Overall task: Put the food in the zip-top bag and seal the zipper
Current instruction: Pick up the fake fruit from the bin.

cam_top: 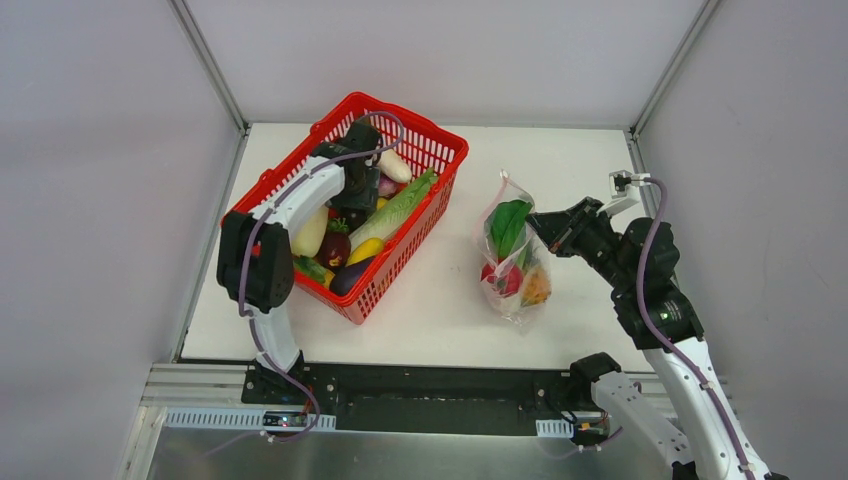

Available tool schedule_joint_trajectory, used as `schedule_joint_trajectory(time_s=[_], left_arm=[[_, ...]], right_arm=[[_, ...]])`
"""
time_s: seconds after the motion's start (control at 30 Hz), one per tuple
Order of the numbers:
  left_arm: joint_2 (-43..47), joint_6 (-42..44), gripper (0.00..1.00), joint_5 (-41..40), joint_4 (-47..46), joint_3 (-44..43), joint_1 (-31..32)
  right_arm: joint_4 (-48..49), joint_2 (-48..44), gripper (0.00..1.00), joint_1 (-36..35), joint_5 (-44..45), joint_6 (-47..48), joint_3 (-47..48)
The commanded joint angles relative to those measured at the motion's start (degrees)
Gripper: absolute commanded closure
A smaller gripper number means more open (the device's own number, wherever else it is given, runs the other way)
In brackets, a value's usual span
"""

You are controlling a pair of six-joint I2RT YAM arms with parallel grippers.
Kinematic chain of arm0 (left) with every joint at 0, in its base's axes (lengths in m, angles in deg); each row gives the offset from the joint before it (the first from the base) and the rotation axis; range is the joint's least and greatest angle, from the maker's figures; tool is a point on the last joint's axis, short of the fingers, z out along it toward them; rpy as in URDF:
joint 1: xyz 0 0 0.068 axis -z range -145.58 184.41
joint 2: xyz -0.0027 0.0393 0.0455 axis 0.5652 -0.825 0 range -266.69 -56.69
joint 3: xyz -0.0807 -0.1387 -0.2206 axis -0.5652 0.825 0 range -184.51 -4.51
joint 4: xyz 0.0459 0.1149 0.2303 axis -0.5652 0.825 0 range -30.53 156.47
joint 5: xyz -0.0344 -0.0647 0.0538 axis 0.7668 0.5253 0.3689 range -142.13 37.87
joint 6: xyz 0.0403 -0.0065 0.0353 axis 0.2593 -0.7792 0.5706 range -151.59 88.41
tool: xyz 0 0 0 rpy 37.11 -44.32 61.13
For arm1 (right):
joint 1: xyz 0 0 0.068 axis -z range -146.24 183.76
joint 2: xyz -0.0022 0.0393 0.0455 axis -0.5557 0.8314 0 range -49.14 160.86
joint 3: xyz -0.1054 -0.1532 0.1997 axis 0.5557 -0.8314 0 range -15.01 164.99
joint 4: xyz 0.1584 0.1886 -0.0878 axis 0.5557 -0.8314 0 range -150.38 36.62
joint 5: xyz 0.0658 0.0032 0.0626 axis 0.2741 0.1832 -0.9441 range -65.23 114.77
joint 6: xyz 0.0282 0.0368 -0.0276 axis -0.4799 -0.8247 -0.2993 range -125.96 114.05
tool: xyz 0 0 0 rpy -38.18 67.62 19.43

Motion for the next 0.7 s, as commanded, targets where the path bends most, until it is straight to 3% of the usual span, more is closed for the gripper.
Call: schedule_joint_trajectory(time_s=[0.0, 0.33, 0.67], left_arm=[[4.9, -0.6, 0.81, 2.2, 1.1, 2.4, -0.3], [19.3, -1.6, 0.90, 6.4, -1.0, 4.1, 0.0], [29.7, -4.1, 0.90, 13.6, -4.8, 6.1, 0.1]], right_arm=[[3.8, -0.4, 1.00, 0.0, -0.8, 0.6, 1.2], [4.4, 0.3, 1.00, 0.0, -0.8, 0.4, 1.2], [5.5, 0.6, 1.00, 0.0, -1.2, -0.5, 0.5]])
